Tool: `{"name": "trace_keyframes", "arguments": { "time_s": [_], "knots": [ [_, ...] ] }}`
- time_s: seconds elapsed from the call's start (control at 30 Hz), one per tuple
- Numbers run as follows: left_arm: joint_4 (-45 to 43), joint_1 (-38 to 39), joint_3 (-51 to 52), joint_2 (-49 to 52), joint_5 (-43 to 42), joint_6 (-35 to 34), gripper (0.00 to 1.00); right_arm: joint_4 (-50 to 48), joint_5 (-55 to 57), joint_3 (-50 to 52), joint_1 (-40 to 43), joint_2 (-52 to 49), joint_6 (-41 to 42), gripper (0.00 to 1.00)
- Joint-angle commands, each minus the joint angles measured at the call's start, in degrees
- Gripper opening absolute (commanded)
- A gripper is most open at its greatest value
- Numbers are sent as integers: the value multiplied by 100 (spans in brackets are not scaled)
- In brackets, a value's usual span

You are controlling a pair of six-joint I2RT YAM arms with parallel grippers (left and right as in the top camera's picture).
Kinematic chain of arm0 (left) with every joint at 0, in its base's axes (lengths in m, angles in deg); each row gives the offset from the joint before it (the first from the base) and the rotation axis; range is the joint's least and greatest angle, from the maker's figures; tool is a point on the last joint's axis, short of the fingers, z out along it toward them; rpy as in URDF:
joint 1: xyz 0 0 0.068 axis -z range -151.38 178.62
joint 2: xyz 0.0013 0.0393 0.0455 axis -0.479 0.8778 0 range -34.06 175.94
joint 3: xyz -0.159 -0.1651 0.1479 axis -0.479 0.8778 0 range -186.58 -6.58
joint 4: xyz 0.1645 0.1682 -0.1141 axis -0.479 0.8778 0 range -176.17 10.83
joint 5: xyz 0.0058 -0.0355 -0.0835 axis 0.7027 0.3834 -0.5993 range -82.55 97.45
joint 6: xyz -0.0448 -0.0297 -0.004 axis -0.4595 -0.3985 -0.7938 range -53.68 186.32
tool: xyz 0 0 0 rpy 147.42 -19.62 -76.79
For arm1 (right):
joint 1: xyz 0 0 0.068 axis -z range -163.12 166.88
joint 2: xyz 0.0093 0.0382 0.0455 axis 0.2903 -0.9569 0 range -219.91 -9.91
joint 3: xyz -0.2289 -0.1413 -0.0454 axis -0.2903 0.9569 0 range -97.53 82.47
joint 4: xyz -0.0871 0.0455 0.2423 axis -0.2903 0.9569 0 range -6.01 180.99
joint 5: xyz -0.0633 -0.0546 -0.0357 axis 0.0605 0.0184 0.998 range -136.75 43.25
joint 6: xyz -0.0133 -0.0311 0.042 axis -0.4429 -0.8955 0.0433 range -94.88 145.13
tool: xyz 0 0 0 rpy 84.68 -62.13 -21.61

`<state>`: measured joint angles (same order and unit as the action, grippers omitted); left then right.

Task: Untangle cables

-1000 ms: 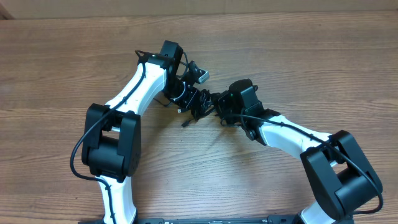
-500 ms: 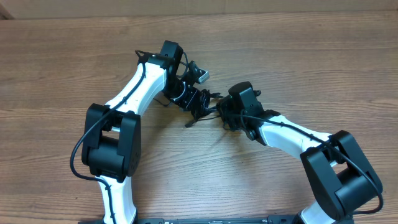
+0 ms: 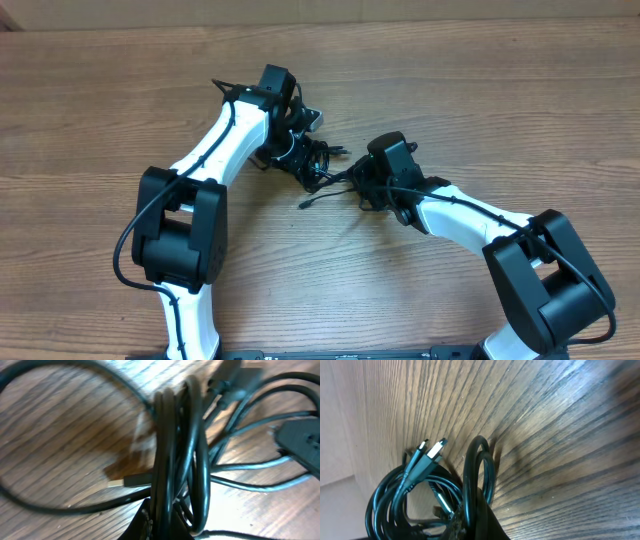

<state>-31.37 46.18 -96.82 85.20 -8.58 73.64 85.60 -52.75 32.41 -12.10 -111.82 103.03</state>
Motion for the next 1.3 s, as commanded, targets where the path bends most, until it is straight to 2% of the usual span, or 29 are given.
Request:
{"name": "trace_keyframes", "arguments": {
  "time_s": [0.0,0.43,0.57,1.27],
  "knots": [
    [20,4,20,-85,789,-315,4,2,-151,17,146,-46,-354,4],
    [17,4,20,-85,791,-310,4,-278,-2966,17,1436,435,-1974,4],
    [20,2,20,-85,796,-310,4,-136,-3510,17,1792,435,-2297,4],
    [22,4,20,-85,901,-310,4,1952,-3718,17,3471,435,-2437,4]
  ]
}}
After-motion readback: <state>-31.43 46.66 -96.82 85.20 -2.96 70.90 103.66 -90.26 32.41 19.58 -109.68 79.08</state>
